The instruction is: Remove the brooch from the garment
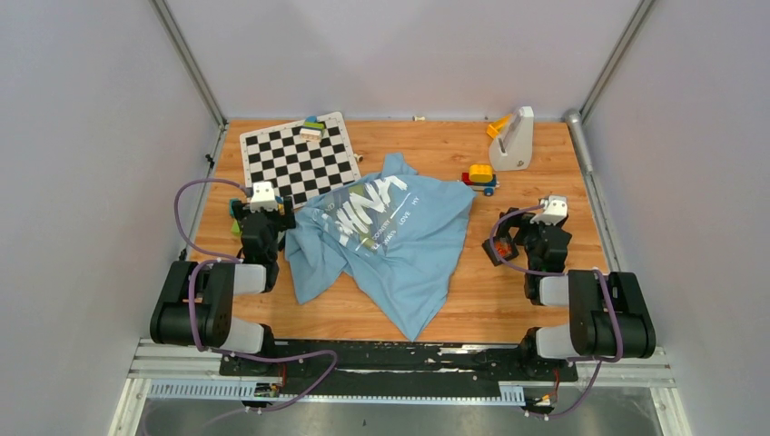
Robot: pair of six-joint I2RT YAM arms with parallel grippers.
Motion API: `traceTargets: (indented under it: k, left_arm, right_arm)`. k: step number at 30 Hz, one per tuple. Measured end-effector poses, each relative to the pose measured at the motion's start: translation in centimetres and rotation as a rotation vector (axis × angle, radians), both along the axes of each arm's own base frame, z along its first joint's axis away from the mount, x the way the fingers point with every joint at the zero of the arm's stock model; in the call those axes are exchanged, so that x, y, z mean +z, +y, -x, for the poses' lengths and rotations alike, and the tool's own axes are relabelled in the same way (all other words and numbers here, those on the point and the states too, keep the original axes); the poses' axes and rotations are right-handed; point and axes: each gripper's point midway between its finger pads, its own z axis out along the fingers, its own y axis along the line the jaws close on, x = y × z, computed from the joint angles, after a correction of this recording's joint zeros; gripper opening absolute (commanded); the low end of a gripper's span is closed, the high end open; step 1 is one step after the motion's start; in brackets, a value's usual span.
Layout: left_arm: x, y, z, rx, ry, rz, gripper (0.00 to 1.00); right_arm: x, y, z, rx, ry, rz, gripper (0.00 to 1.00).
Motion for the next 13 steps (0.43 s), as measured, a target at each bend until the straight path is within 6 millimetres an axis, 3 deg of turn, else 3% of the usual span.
traceTargets:
  k: [13]
  left_arm:
    - [0.09,-0.51,-0.14,-0.03,-0.004,0.003,1.0]
  right_arm:
    - [-0.07,-0.12,0.01,0.001,0.004,0.011,1.0]
